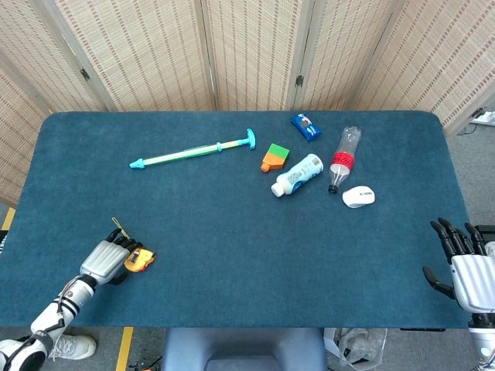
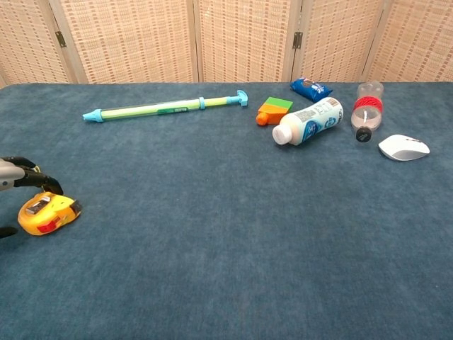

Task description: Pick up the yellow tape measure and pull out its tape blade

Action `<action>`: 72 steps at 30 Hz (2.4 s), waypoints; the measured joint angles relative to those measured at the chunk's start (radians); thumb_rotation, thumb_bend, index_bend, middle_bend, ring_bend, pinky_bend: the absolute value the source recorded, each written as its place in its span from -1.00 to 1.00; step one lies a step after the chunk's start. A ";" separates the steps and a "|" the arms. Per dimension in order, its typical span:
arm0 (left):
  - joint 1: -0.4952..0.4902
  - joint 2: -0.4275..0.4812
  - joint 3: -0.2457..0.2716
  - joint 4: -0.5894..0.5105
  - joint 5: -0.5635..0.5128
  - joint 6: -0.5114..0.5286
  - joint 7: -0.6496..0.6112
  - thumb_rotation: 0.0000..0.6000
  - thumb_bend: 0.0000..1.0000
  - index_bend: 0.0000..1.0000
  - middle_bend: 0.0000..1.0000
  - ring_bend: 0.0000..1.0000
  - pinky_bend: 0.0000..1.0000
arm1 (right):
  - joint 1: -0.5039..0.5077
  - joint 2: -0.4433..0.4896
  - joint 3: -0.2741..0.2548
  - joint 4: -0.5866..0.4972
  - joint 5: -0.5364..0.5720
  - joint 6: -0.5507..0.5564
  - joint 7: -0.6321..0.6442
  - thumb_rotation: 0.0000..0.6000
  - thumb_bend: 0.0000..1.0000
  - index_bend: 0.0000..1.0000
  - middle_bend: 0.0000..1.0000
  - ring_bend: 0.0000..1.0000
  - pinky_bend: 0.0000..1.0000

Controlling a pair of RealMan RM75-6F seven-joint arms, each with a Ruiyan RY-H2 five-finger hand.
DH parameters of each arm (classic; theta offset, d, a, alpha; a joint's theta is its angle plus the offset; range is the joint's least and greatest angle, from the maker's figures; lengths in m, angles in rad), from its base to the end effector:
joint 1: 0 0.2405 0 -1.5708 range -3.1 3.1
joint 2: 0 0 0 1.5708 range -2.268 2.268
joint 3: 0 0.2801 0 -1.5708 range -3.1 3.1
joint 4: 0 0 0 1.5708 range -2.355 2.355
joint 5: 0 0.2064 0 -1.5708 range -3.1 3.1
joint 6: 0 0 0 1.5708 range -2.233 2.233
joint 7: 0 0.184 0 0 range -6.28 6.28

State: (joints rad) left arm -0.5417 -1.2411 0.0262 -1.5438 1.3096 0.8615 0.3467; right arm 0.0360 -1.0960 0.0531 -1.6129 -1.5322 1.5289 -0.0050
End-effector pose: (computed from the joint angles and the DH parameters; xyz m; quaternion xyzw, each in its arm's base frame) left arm -0.2894 0.3216 0.0348 -0.8164 -0.3367 -0.1849 0.4311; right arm -0.3335 -0.2070 0.1861 0.5901 -0.3731 0.3873 0.6022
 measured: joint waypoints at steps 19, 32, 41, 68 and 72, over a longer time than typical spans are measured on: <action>0.010 -0.048 0.002 0.037 -0.028 0.040 0.018 1.00 -0.24 -0.64 -0.52 -0.56 -0.97 | -0.008 0.003 -0.002 0.006 0.005 0.004 0.013 1.00 -0.33 -0.83 -0.77 -0.70 -0.93; 0.014 -0.086 0.005 0.088 0.011 0.067 -0.018 1.00 -0.24 -0.58 -0.52 -0.55 -0.93 | -0.010 0.005 -0.001 0.001 0.005 0.005 0.010 1.00 -0.33 -0.82 -0.77 -0.70 -0.93; 0.019 -0.109 0.007 0.128 0.043 0.086 -0.056 1.00 -0.24 -0.46 -0.41 -0.46 -0.91 | -0.008 0.007 0.000 -0.006 0.003 0.002 0.004 1.00 -0.33 -0.81 -0.77 -0.70 -0.93; -0.007 -0.017 -0.071 0.020 0.160 0.209 -0.212 1.00 -0.24 0.02 0.07 -0.06 -0.53 | 0.198 0.086 0.046 -0.197 -0.087 -0.204 0.008 1.00 -0.33 -0.52 -0.72 -0.70 -0.93; -0.025 0.037 -0.112 -0.073 0.123 0.206 -0.183 1.00 -0.23 0.03 0.08 -0.05 -0.53 | 0.282 0.093 0.075 -0.251 -0.082 -0.297 0.064 1.00 -0.33 -0.44 -0.72 -0.70 -0.93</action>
State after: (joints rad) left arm -0.5663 -1.2038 -0.0857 -1.6171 1.4328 1.0679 0.1638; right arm 0.3183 -1.0032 0.1278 -1.8640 -1.6147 1.2314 0.0589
